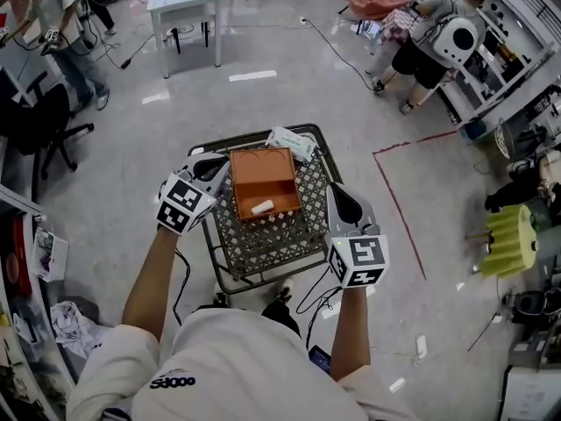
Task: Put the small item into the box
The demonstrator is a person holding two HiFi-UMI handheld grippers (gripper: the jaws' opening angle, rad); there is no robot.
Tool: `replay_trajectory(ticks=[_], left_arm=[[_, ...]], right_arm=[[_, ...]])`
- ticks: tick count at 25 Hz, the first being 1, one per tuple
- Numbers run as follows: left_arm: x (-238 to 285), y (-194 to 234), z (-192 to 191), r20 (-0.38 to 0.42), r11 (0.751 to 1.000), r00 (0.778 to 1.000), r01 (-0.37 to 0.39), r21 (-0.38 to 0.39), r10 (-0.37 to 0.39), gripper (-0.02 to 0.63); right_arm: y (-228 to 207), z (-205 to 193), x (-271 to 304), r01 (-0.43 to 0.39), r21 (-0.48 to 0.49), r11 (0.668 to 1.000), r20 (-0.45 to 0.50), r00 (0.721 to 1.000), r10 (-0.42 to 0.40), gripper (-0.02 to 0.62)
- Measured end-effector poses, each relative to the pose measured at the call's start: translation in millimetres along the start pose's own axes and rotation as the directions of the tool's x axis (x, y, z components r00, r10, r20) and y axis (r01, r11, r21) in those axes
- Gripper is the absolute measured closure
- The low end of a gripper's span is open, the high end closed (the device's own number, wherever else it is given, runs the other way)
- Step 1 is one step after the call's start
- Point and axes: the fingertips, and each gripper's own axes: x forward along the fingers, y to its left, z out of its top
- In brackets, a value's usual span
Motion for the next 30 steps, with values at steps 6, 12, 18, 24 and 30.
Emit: replay_trajectory(ticks=[6, 12, 18, 24, 30], left_arm=[[-39, 2, 45, 0.115, 0.998, 0.992, -0.048, 0.036, 0.043, 0.601], [-71, -2, 74, 0.197, 0.995, 0.979, -0.075, 0.064, 0.061, 0.601], [-95, -6, 100, 0.263, 0.994, 0.963, -0.081, 0.069, 0.060, 0.601], [-107, -14, 117, 0.313, 0.994, 0.948, -0.077, 0.076, 0.050, 0.601], [-108, -18, 116, 0.318, 0.995, 0.948, -0.060, 0.078, 0.032, 0.601]], right_arm=[[13, 24, -8, -0.008, -0.029, 1.000, 0.046, 0.999, 0.009, 0.586], [27, 43, -17, -0.024, -0.061, 0.998, 0.085, 0.996, 0.029, 0.586], [35, 55, -22, -0.033, -0.086, 0.996, 0.099, 0.994, 0.042, 0.586], [43, 66, -30, -0.047, -0.106, 0.993, 0.111, 0.992, 0.059, 0.586], [49, 67, -28, -0.042, -0.114, 0.993, 0.099, 0.994, 0.053, 0.586]])
